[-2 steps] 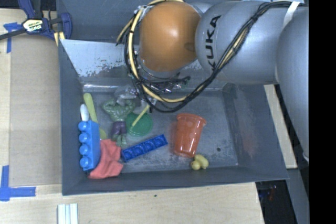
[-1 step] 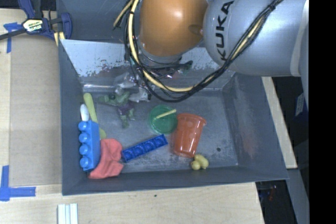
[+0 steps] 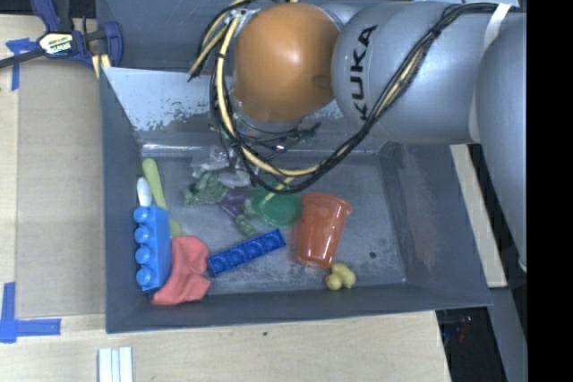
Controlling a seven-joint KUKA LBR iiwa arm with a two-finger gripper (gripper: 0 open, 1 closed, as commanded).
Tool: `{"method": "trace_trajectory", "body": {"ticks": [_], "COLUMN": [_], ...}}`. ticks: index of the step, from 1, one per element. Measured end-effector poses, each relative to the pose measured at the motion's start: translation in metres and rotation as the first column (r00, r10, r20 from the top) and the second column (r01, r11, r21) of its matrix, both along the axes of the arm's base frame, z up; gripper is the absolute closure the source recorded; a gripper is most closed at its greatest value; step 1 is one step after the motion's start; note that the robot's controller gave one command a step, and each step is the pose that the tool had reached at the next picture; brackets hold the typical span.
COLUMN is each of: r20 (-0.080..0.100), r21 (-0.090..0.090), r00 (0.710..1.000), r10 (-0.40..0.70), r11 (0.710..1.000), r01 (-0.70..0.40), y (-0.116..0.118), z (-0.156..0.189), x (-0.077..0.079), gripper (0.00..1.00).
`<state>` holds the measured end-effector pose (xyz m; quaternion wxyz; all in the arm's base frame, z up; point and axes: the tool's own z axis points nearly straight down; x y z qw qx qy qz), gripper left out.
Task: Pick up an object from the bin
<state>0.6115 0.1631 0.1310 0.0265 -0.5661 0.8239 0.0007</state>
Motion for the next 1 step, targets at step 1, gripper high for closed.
{"method": "trace_trajectory", "body": {"ticks": [1], "r20": [-0.011], "r21": [-0.003], "r00": [0.998], "r10": [-0.063], "r11": [0.998], "r01": [0.063], "y": [-0.0078], "z": [0.069], "x": [-0.0062], "gripper": [1.0]}}
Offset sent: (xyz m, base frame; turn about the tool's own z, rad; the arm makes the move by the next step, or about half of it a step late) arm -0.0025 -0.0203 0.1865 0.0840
